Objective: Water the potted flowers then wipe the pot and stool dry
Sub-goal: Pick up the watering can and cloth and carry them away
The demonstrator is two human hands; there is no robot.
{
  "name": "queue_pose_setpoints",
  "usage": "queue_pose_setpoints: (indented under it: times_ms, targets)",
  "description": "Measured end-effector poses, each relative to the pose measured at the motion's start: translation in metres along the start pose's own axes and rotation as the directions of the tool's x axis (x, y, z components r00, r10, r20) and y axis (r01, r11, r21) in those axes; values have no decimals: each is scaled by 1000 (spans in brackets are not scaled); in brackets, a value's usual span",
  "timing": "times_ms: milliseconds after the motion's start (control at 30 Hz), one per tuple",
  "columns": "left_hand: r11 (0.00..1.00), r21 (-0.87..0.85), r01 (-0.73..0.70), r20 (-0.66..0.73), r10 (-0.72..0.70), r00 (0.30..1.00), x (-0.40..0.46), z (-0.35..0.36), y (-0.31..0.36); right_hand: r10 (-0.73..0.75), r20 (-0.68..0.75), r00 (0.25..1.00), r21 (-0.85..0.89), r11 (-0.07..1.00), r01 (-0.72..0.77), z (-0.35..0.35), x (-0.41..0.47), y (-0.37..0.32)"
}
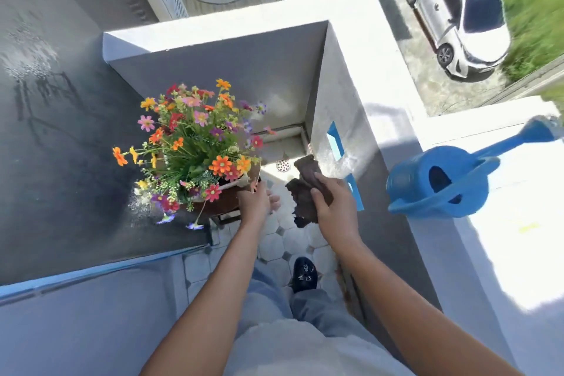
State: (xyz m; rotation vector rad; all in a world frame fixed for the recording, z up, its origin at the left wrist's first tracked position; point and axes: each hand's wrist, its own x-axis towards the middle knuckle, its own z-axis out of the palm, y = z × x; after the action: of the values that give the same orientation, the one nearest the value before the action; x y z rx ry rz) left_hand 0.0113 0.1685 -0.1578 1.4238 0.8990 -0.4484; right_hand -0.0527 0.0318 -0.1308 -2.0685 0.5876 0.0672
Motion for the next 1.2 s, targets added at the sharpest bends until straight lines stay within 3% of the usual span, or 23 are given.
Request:
queue_pose_setpoints:
  times_ms: [67,133,233,300,433,533,600,700,867,1033,1200]
  targets:
    - [983,172,-60,96,44,994,-30,17,6,-80,-83,993,45,995,84,-38,-5,-22]
    - [941,257,-220,140,189,972,-62,38,26,-138,-194,971,84,984,157,-80,-12,-41]
    - [892,166,-420,232,378,896,-117,74,57,-129,-386,913,204,954,220,-145,-22,-55]
    - [884,91,-458,330,407,852,-151,103,67,-72,-507,859,278,930,242,-184,-27,-53]
    - [956,33,-290,538,228,811,-205,165,49,92,-673,734,354,912,210,-244,-29,-23]
    - [999,21,42,646,-46,762,-233,201,19,216,-723,656,415,895,163,-274,-34,5]
    - [966,-30,257,666,-172,726,-239,220,2,240,-732,638,420,896,144,-287,-40,19]
    - [923,-126,364,626,-211,751,-237,241,-14,269,-732,627,443,886,137,-296,-46,31]
    - [907,-254,336,504,-172,847,-237,259,-25,282,-675,682,491,861,129,-289,-49,38]
    - [937,-294,186,472,-27,881,-220,236,-19,265,-628,732,509,851,129,-276,-45,33]
    - [981,-194,-13,451,101,887,-175,184,5,214,-551,806,517,846,129,-252,-35,21]
